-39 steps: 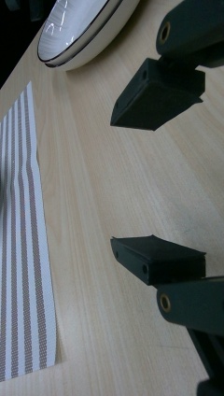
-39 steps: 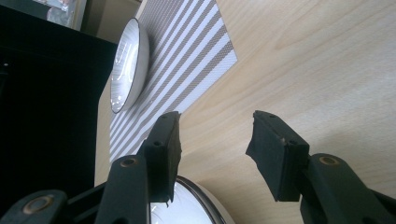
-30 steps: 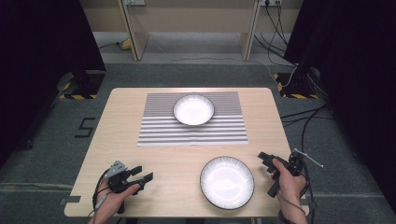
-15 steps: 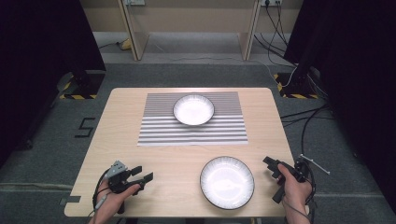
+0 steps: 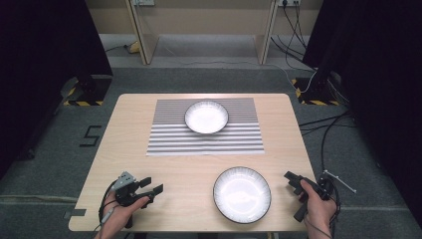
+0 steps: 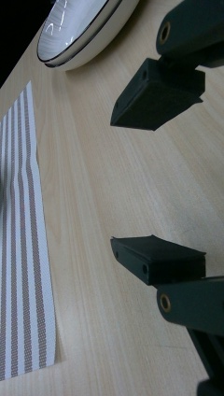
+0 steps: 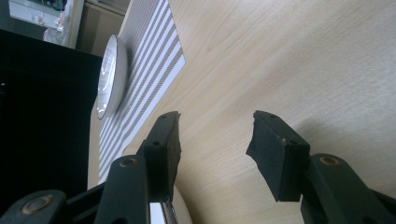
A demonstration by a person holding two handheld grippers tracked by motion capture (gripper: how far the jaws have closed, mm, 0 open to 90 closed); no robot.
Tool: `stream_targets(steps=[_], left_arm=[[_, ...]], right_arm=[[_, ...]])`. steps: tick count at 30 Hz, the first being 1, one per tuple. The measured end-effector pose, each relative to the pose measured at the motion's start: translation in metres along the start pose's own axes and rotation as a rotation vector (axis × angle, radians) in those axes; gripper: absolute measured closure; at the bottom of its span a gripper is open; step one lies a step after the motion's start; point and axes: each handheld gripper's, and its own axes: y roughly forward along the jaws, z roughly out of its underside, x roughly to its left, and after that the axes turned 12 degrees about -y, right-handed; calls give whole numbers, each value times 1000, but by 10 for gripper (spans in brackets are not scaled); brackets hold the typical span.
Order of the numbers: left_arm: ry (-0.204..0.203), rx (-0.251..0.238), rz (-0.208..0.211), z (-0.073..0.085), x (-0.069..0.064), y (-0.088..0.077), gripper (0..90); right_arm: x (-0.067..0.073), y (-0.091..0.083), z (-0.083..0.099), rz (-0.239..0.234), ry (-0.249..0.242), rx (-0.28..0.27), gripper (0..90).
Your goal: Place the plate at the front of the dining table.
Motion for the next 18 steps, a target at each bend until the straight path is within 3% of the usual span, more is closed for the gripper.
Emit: stream_targets(steps=[18], left_arm=[[1,0,0,0,-1,0,347]], right_arm=[[-10,-10,6,-6,19,-8,518]])
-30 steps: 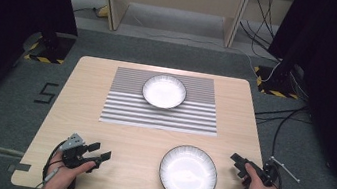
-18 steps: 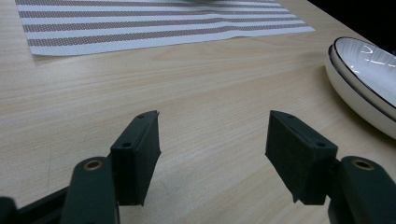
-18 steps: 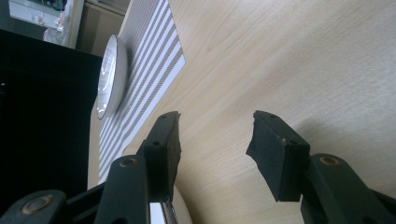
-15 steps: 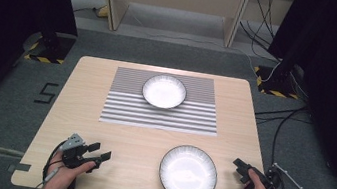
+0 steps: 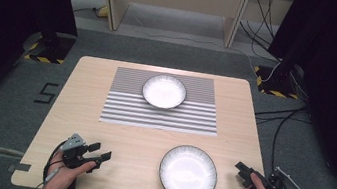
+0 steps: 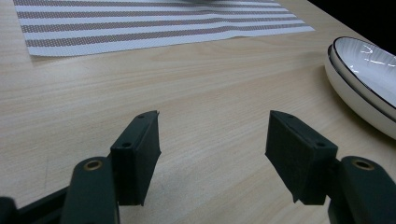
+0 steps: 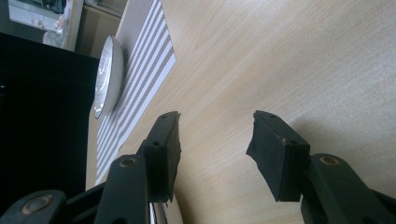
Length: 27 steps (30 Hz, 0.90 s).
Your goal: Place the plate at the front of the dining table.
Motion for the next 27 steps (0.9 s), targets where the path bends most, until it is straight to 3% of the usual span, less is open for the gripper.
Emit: stream_targets(steps=[27], left_arm=[[5,16,3,5,-2,3,347]], right_arm=[[-7,-14,16,-13,11,-32,484]])
